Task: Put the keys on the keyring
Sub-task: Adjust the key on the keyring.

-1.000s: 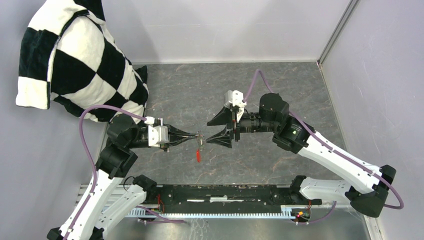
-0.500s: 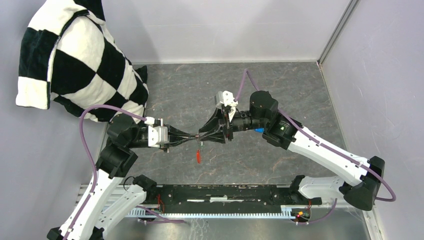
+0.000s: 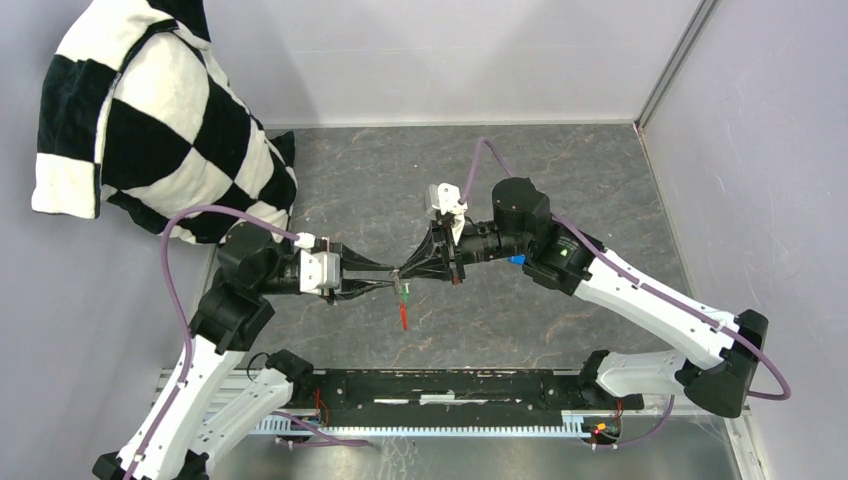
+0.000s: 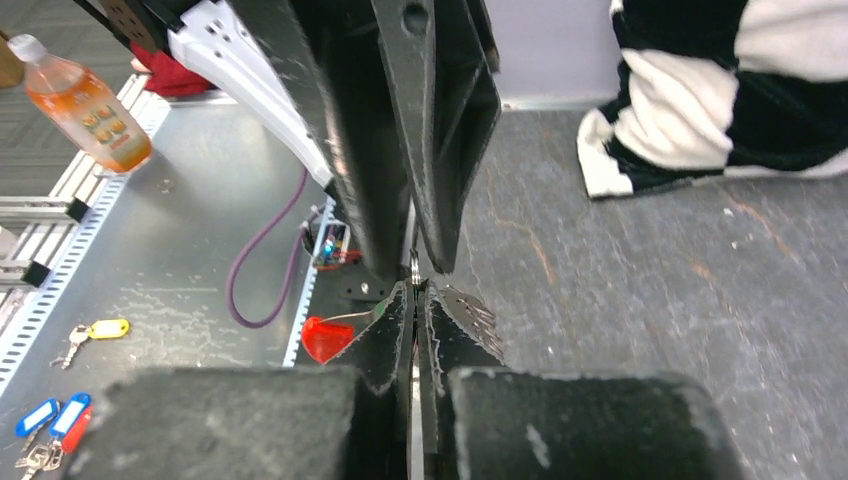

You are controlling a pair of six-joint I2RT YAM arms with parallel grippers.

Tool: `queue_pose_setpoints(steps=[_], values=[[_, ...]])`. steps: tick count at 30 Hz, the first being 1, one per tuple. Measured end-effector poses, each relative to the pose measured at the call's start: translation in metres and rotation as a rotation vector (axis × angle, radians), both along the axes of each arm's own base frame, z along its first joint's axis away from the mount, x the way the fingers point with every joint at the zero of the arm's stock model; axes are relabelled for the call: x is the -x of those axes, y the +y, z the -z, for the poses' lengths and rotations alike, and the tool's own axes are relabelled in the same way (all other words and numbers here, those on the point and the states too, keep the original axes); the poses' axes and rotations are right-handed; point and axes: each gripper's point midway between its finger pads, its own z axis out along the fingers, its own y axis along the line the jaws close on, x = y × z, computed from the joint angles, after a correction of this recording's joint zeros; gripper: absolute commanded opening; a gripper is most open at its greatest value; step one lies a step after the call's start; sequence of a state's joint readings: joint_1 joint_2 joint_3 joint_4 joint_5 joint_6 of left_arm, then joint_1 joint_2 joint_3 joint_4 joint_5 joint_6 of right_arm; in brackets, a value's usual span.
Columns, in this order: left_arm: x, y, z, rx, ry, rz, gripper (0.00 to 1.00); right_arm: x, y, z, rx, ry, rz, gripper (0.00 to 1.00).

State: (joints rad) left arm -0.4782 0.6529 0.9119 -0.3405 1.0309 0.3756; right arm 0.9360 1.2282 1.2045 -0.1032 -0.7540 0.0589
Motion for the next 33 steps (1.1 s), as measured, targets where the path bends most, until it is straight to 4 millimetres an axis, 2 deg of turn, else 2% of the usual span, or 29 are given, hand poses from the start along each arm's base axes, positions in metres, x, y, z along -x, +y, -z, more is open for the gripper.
queue_pose_setpoints(steps=[7, 14, 18, 21, 29, 32, 33], values=[[-0.004, 0.001, 0.007, -0.110, -0.006, 0.028, 0.35, -0.010, -0.004, 0.013, 0.160, -0.026, 0.059, 0.00], [-0.010, 0.000, 0.032, -0.207, 0.053, 0.063, 0.35, -0.004, 0.005, 0.027, 0.295, -0.067, 0.047, 0.01], [-0.009, 0.002, 0.039, -0.230, 0.067, 0.066, 0.20, -0.002, 0.006, 0.035, 0.356, -0.079, 0.049, 0.00], [-0.007, 0.003, 0.040, -0.238, 0.064, 0.071, 0.15, -0.002, 0.008, 0.035, 0.385, -0.095, 0.052, 0.01], [-0.004, 0.007, 0.045, -0.270, 0.057, 0.072, 0.21, -0.001, 0.014, 0.038, 0.460, -0.119, 0.054, 0.00], [-0.005, 0.008, 0.046, -0.278, 0.060, 0.070, 0.03, -0.001, 0.015, 0.041, 0.480, -0.120, 0.053, 0.00], [-0.005, 0.008, 0.047, -0.282, 0.059, 0.068, 0.02, -0.001, 0.015, 0.042, 0.485, -0.119, 0.051, 0.01]])
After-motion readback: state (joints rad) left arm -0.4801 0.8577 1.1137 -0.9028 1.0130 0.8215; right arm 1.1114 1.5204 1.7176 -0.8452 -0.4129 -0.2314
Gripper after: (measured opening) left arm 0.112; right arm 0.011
